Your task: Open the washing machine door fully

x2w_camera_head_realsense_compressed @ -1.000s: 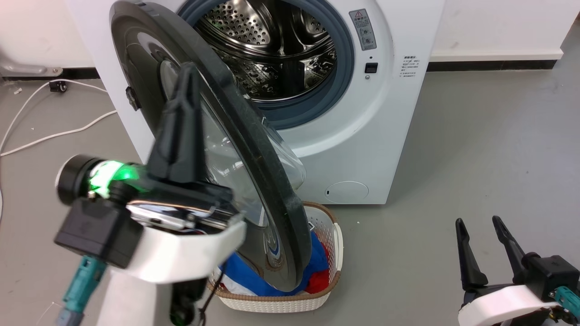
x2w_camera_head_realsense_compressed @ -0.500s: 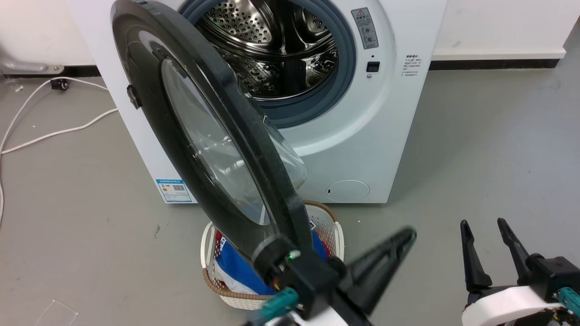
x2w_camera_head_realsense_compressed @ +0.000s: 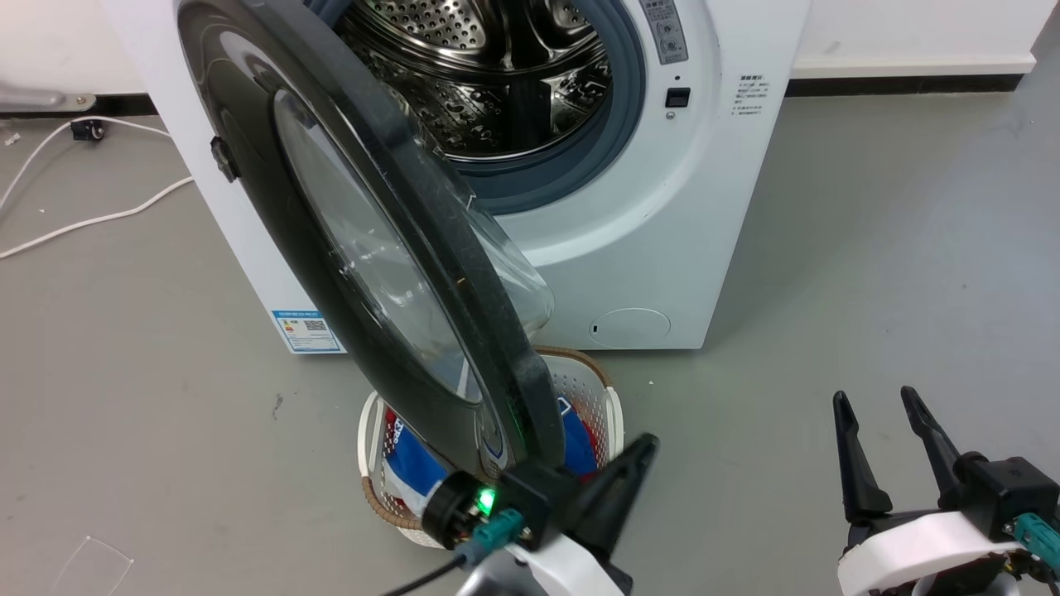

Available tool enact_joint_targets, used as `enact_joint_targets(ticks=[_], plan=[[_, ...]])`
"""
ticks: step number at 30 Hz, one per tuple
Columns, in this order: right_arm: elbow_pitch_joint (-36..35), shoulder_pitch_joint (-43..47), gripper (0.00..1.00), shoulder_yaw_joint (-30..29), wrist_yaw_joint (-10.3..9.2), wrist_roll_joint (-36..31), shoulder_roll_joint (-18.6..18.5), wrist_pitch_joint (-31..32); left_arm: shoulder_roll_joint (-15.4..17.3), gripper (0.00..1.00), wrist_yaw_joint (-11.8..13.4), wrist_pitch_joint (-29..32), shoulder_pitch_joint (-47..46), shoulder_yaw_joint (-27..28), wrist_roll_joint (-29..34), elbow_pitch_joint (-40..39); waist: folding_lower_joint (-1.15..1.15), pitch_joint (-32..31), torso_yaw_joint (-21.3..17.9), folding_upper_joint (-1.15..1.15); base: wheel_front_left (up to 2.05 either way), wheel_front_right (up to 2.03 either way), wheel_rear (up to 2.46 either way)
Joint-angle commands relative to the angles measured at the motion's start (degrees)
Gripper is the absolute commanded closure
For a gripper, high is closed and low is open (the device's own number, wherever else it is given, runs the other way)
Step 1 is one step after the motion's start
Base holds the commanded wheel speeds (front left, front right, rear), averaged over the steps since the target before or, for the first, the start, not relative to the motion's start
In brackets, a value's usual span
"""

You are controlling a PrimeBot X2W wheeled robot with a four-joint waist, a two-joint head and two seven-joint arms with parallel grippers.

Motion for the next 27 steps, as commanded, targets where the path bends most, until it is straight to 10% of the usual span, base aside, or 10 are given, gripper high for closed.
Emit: enact_joint_targets(ticks=[1, 27], plan=[[0.04, -0.89, 0.0, 0.22, -0.01, 0.1, 0.21, 0.04, -0.19, 1.0, 1.13, -1.54, -1.2, 1.53, -0.75, 1.82, -0.01, 0.26, -0.42, 0.0, 0.0, 0.0, 0.0], [0.64, 0.03, 0.0, 0.0, -0.01, 1.64, 0.22, 0.27, 3.03, 1.0, 8.63, -8.32, 3.99, 7.31, -3.77, 3.64, -0.01, 0.12, 0.83, 0.0, 0.0, 0.0, 0.0]])
